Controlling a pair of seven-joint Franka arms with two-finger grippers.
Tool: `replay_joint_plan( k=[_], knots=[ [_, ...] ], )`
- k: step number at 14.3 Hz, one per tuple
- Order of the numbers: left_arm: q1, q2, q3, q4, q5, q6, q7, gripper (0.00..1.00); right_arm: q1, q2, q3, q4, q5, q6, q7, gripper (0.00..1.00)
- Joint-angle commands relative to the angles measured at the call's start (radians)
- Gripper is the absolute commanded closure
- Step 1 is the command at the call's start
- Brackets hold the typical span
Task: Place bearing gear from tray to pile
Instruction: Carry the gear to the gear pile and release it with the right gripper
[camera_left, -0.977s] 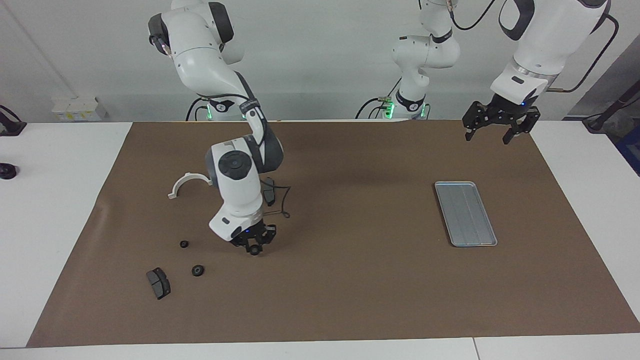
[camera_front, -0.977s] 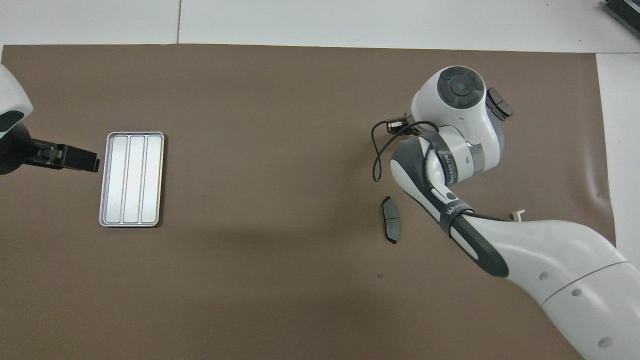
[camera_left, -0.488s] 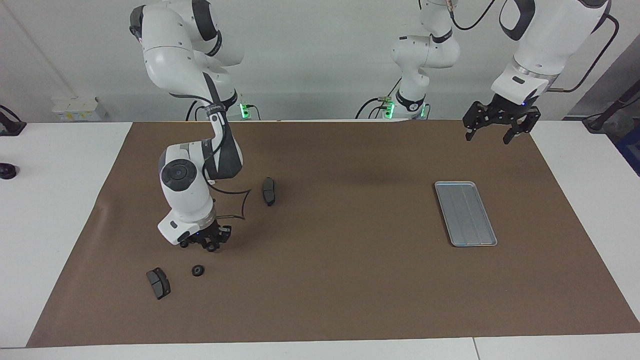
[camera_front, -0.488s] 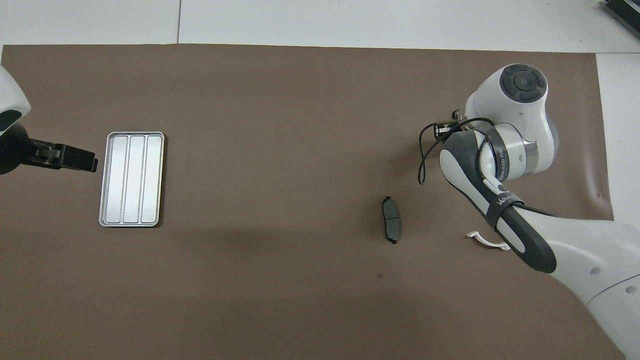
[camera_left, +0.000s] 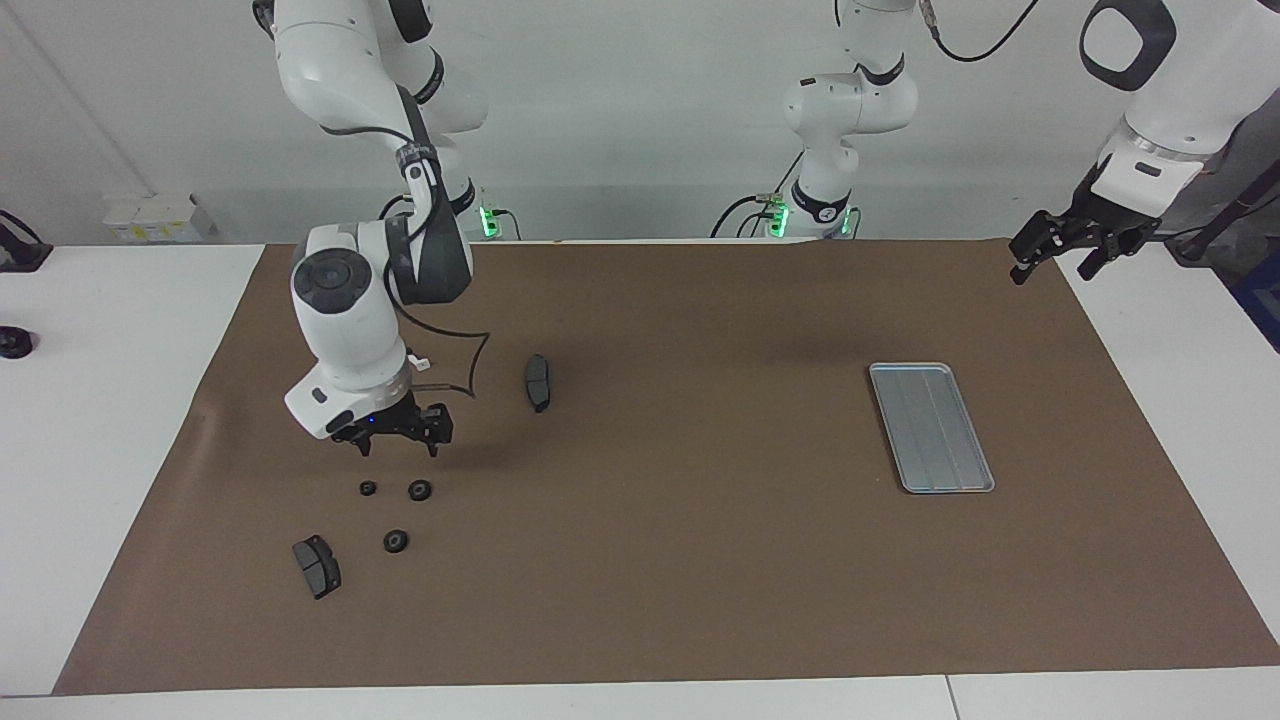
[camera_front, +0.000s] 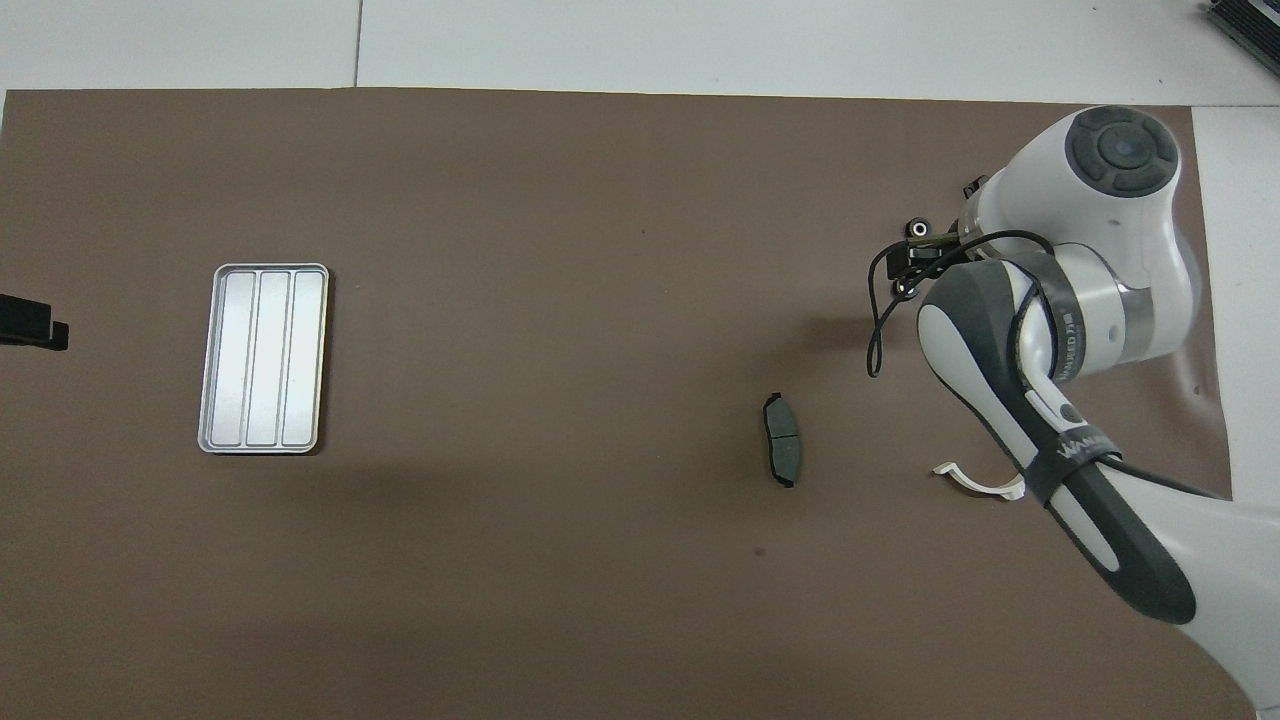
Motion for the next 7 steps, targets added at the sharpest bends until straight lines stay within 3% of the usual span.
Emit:
replay_joint_plan(
  k=[1, 4, 7],
  knots=[
    [0.048, -0.013, -0.053, -0.015, -0.004, -0.008, -0.008, 0.0, -0.022, -0.09, 0.017, 0.061, 0.011, -0.152, 0.0, 0.0],
    [0.1, -0.013, -0.107, -0.015, -0.004, -0.008, -0.01, 0.0, -0.051, -0.152, 0.012, 0.183, 0.14, -0.35, -0.06, 0.0],
    [0.146, -0.013, -0.153, -0.015, -0.004, -0.008, -0.013, 0.0, -0.043, -0.221, 0.017, 0.213, 0.149, -0.429, -0.062, 0.0]
  ],
)
